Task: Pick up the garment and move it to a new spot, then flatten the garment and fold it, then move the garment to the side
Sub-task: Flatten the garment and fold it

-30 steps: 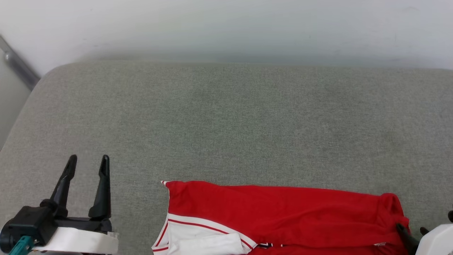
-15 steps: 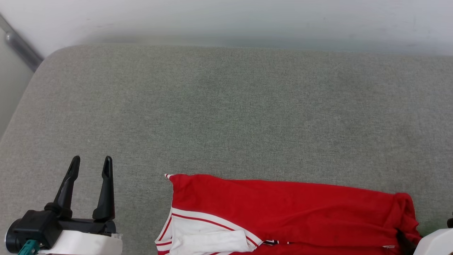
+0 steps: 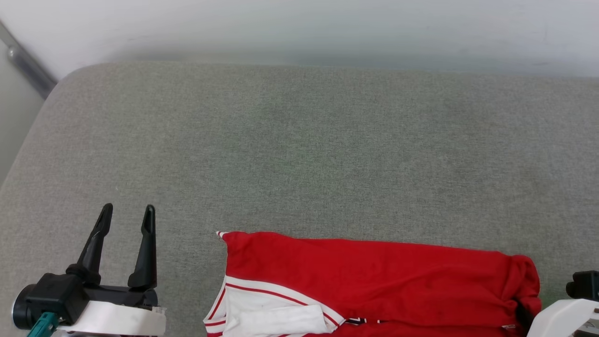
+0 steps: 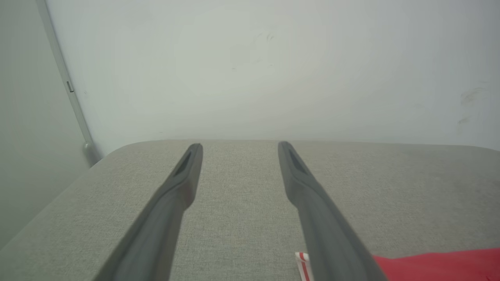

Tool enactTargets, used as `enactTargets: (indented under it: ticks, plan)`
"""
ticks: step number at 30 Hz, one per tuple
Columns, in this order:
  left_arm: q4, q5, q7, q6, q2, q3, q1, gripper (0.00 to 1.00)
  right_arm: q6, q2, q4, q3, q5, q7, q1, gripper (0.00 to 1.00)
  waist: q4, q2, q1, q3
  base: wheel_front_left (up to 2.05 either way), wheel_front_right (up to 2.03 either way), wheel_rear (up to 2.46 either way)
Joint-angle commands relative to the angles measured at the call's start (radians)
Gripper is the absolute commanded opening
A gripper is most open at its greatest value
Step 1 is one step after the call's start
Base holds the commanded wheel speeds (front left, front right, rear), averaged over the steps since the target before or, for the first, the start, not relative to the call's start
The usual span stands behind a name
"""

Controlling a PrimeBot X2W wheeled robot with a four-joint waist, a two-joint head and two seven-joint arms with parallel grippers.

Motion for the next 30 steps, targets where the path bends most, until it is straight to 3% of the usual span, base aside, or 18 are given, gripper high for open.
enactTargets:
  ticks: [1, 11, 16, 22, 30]
  plan:
    - [0.000, -0.002, -0.005, -0.001, 0.007, -0.002, 0.003, 1.00, 0.000, -0.007, 0.018, -0.009, -0.015, -0.011, -0.008, 0.00, -0.006, 0.0000, -0.0001, -0.006, 0.00, 0.00, 0.00]
    - [-0.003, -0.004, -0.005, -0.001, 0.017, -0.011, 0.010, 1.00, 0.000, -0.087, 0.033, -0.235, -0.128, -0.065, -0.061, 0.00, -0.035, 0.0000, -0.0001, -0.011, 0.00, 0.00, 0.00]
    - [-0.003, -0.008, -0.005, -0.001, 0.013, -0.014, 0.005, 1.00, 0.000, -0.090, 0.031, -0.300, -0.166, -0.052, -0.086, 0.00, -0.046, 0.0000, -0.0001, -0.011, 0.00, 0.00, 0.00]
    - [0.004, -0.008, -0.005, -0.001, 0.010, -0.018, 0.005, 1.00, 0.001, -0.068, -0.012, -0.258, -0.146, -0.030, -0.063, 0.00, -0.053, 0.0000, -0.0001, -0.018, 0.00, 0.00, 0.00]
    - [0.012, -0.007, -0.005, -0.001, 0.007, -0.024, 0.027, 1.00, 0.001, -0.020, -0.186, -0.111, -0.115, 0.060, 0.028, 0.00, -0.060, 0.0000, -0.0001, -0.065, 0.00, 0.00, 0.00]
